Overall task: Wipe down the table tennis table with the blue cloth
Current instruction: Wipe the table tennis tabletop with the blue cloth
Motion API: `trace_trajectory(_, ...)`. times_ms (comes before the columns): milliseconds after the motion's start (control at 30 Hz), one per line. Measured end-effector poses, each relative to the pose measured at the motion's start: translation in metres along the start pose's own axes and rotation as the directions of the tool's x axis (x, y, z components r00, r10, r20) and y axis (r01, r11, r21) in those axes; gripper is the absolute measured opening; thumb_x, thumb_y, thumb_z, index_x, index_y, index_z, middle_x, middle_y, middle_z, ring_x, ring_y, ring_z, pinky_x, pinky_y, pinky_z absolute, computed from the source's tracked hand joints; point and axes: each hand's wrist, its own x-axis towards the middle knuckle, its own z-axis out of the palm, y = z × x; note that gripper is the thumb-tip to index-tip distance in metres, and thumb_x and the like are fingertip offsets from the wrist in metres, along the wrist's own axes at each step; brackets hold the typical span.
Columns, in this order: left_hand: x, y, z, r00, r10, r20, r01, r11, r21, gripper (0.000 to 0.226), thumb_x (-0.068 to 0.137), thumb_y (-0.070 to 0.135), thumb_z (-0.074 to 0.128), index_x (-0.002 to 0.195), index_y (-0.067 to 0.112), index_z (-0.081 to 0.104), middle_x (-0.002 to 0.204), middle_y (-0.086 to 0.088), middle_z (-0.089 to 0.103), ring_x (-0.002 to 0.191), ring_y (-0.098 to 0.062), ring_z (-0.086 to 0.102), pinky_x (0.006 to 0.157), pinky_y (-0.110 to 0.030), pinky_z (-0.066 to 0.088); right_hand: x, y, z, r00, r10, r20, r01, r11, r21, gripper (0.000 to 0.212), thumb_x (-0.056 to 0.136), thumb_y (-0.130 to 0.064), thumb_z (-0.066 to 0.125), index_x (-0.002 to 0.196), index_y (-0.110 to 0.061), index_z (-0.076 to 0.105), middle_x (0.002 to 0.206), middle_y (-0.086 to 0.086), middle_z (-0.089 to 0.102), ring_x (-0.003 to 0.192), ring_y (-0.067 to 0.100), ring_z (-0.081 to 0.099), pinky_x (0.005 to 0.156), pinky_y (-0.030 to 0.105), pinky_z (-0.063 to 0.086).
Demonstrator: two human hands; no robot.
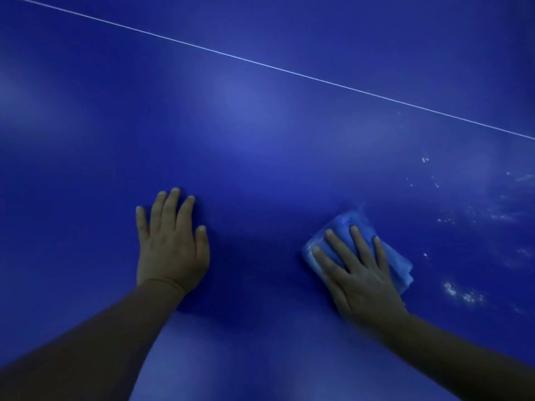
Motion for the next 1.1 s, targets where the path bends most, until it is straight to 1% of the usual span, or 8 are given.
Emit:
trace_trajectory(267, 0.003, -0.003, 0.007, 0.999, 0.034, -0.028, -0.034, 0.999, -0.024, 0.057, 0.095, 0.036, 0.033, 0.141, 0.006, 0.047, 0.154, -0.015, 0.036, 0.147, -0.032, 0.025, 0.121, -0.057, 0.008, 0.134, -0.059, -0.006, 0.992, -0.127, 0.024, 0.126, 0.991, 0.04, 0.053, 0.098, -0.041, 0.034, 0.15, -0.039, 0.04, 0.162, -0.002, 0.03, 0.149, 0.039, 0.022, 0.115, 0.064, 0.013)
trace_trajectory(367, 0.002, -0.003, 0.009, 0.998, 0.057, -0.027, -0.058, 0.998, -0.017, 0.056, 0.095, 0.036, 0.033, 0.142, 0.008, 0.046, 0.156, -0.013, 0.035, 0.147, -0.03, 0.024, 0.121, -0.056, 0.006, 0.193, 0.013, -0.014, 0.972, 0.231, 0.044, -0.228, 0.971, -0.067, 0.059, 0.099, -0.036, 0.031, 0.157, -0.035, 0.023, 0.167, 0.001, 0.015, 0.15, 0.043, 0.013, 0.114, 0.067, 0.015)
trace_trajectory(467, 0.003, -0.003, 0.008, 0.997, 0.076, -0.019, -0.076, 0.997, -0.003, 0.057, 0.095, 0.036, 0.033, 0.144, 0.01, 0.046, 0.157, -0.011, 0.034, 0.148, -0.03, 0.023, 0.122, -0.053, 0.003, 0.188, 0.097, -0.021, 0.76, 0.649, 0.043, -0.65, 0.756, 0.078, 0.052, 0.105, -0.041, 0.027, 0.156, -0.038, 0.021, 0.167, -0.004, 0.011, 0.152, 0.04, 0.003, 0.116, 0.068, 0.007)
trace_trajectory(567, 0.004, -0.003, 0.009, 0.996, 0.086, 0.017, -0.086, 0.996, 0.011, 0.058, 0.096, 0.037, 0.03, 0.146, 0.011, 0.043, 0.159, -0.01, 0.031, 0.149, -0.028, 0.02, 0.121, -0.054, 0.003, 0.165, 0.097, -0.018, 0.647, 0.762, -0.022, -0.754, 0.644, 0.129, 0.052, 0.105, -0.04, 0.026, 0.156, -0.034, 0.028, 0.166, -0.002, 0.015, 0.152, 0.038, -0.001, 0.116, 0.068, 0.0)
trace_trajectory(700, 0.005, 0.0, 0.007, 0.995, 0.082, 0.049, -0.083, 0.996, 0.024, 0.06, 0.095, 0.038, 0.028, 0.147, 0.011, 0.043, 0.16, -0.009, 0.03, 0.15, -0.028, 0.019, 0.121, -0.057, 0.005, 0.154, 0.023, -0.005, 0.911, 0.412, -0.023, -0.41, 0.91, 0.064, 0.054, 0.103, -0.04, 0.025, 0.156, -0.028, 0.03, 0.165, -0.003, 0.021, 0.153, 0.033, 0.008, 0.118, 0.061, 0.002)
trace_trajectory(800, 0.003, 0.001, 0.006, 0.995, 0.08, 0.052, -0.082, 0.996, 0.038, 0.062, 0.095, 0.039, 0.028, 0.148, 0.009, 0.04, 0.16, -0.009, 0.028, 0.15, -0.028, 0.017, 0.121, -0.057, 0.006, 0.145, 0.051, -0.01, 0.952, 0.304, 0.033, -0.305, 0.952, 0.026, 0.055, 0.103, -0.043, 0.019, 0.157, -0.034, 0.026, 0.166, -0.006, 0.017, 0.153, 0.03, 0.009, 0.12, 0.059, 0.005)
trace_trajectory(967, 0.016, 0.011, 0.004, 0.998, 0.067, -0.008, -0.067, 0.998, 0.016, 0.066, 0.093, 0.043, 0.03, 0.146, 0.007, 0.042, 0.158, -0.012, 0.034, 0.148, -0.031, 0.023, 0.12, -0.058, 0.007, 0.139, 0.124, -0.027, 0.569, 0.822, 0.024, -0.815, 0.559, 0.154, 0.052, 0.106, -0.04, 0.024, 0.157, -0.033, 0.023, 0.167, -0.008, 0.012, 0.153, 0.033, 0.004, 0.118, 0.064, 0.004)
trace_trajectory(1100, 0.055, 0.052, 0.012, 0.994, 0.108, 0.033, -0.108, 0.994, -0.005, 0.07, 0.092, 0.045, 0.024, 0.15, 0.01, 0.038, 0.161, -0.008, 0.029, 0.151, -0.027, 0.018, 0.121, -0.055, 0.003, 0.174, 0.052, -0.011, 0.824, 0.564, -0.042, -0.56, 0.824, 0.082, 0.053, 0.103, -0.039, 0.028, 0.156, -0.033, 0.024, 0.166, -0.006, 0.015, 0.153, 0.033, 0.007, 0.118, 0.062, 0.005)
